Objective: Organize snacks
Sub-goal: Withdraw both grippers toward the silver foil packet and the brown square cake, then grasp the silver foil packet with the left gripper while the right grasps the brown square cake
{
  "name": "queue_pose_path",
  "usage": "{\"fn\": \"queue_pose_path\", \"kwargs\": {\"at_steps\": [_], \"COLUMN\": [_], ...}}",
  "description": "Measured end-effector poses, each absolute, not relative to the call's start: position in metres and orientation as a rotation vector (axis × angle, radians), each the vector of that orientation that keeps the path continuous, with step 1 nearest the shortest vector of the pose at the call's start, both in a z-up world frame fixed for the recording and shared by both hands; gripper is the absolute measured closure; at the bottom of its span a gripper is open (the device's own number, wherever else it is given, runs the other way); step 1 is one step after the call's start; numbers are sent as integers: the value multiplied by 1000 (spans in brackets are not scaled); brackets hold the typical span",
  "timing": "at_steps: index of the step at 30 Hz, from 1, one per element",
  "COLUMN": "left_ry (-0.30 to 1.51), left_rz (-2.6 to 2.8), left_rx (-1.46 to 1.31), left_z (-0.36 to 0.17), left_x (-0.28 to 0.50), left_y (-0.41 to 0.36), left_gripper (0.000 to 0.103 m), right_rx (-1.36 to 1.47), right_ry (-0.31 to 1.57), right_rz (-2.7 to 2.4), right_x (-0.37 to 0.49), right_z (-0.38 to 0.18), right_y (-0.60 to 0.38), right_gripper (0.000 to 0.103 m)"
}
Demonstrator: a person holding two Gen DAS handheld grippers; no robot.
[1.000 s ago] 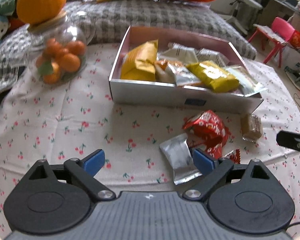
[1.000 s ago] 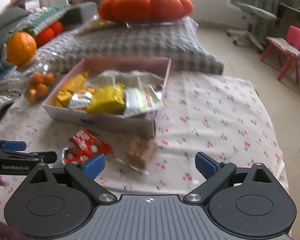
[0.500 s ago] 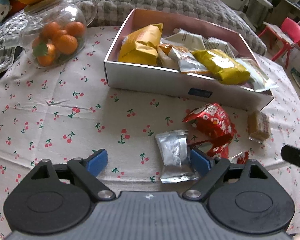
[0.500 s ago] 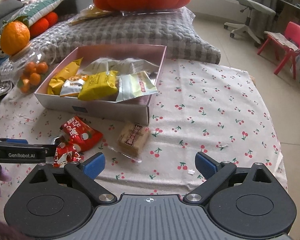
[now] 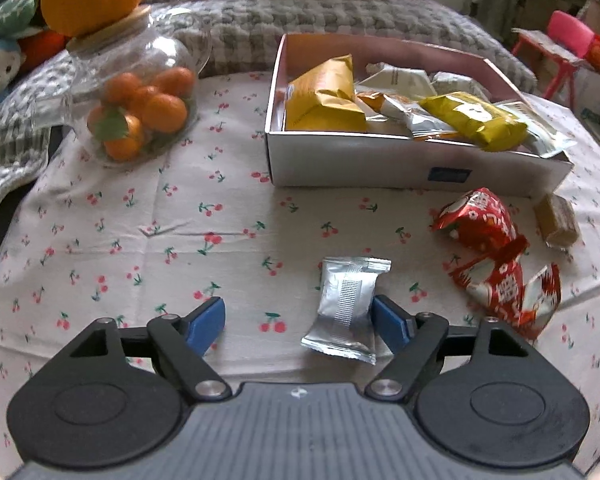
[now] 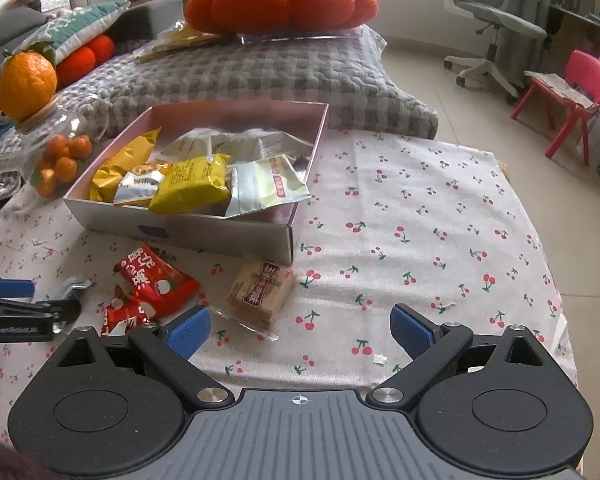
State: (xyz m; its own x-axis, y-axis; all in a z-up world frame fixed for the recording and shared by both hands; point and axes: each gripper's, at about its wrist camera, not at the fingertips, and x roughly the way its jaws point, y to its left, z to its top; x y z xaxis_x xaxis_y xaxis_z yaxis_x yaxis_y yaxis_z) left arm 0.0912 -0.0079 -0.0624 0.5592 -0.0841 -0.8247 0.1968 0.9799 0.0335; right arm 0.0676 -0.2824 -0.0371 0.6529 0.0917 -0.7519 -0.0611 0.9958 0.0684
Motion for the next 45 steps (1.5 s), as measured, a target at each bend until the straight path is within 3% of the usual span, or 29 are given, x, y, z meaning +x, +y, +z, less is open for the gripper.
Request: {"fn": "queue_pose_path", "kwargs": {"at_steps": [7, 20, 29, 36, 45], "left_ry": [872, 816, 813, 826, 848], "left_rz": [-327, -335, -348, -357, -322], "left_rx": [162, 156, 158, 165, 145], "left_z": [-66, -76, -71, -68, -65], "left_x": [71, 71, 73, 74, 75], "left_y": [8, 1, -7, -12, -10], "left_gripper": [17, 13, 47, 73, 79], "right_rx": [6, -6, 21, 22, 36], "right_ry": [786, 834, 809, 794, 788], "right_rz": [157, 172, 105, 106, 91], "right_x": [59, 70, 90, 96, 96], "right_z": [-48, -84, -87, -83, -79], "right_y": [-277, -263, -260, -254, -259], "right_gripper": [5, 5, 7, 26, 48]}}
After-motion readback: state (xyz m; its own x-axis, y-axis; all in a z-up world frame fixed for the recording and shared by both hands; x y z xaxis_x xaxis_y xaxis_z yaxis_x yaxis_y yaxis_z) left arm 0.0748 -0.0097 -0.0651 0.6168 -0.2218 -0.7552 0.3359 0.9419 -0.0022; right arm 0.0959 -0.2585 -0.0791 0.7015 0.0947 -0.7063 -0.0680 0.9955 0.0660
